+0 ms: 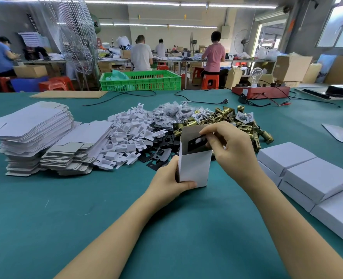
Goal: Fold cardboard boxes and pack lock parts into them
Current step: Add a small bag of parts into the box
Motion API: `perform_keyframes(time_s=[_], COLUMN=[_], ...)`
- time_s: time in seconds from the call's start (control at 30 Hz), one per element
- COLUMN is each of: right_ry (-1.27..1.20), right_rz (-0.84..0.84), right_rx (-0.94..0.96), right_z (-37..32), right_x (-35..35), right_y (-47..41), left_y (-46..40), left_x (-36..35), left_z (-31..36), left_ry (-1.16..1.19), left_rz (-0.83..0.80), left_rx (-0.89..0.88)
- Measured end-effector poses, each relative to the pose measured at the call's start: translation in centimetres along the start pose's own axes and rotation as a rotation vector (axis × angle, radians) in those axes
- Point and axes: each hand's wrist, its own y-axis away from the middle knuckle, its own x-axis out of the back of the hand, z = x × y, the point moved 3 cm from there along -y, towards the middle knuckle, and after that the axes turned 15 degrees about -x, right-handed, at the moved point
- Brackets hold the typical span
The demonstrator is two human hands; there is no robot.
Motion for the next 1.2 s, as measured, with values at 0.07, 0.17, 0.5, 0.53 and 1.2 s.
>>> perform_keyframes(time_s=[0.07, 0.17, 0.5, 0.53, 1.2], right_ry=[0.008, -0.007, 0.032, 0.032, 0.064], right_rz=[0.013, -0.02, -0.15, -0.155, -0.155], right_rx=[-0.005, -0.049, -0.163, -0.171, -0.168], right_z=[-0.09, -0.15, -0.01, -0.01, -0.14], right_x=[-0.05, -0.41, -0.87, -0.9, -0.58], right_y=[0.05, 0.13, 0.16, 0.16, 0.09], left_y=[-0.05, -0.09, -0.15, -0.15, -0.06], left_x=[0.0, -0.01, -0.06, -0.06, 0.01], left_z=[-0.03, -0.06, 0.0, 0.0, 0.31], left_ry=[-0.002, -0.003, 0.003, 0.002, 0.019], left_rz=[0.001, 0.003, 0.008, 0.007, 0.005], left_rx=[0.002, -0.002, -0.003, -0.004, -0.004])
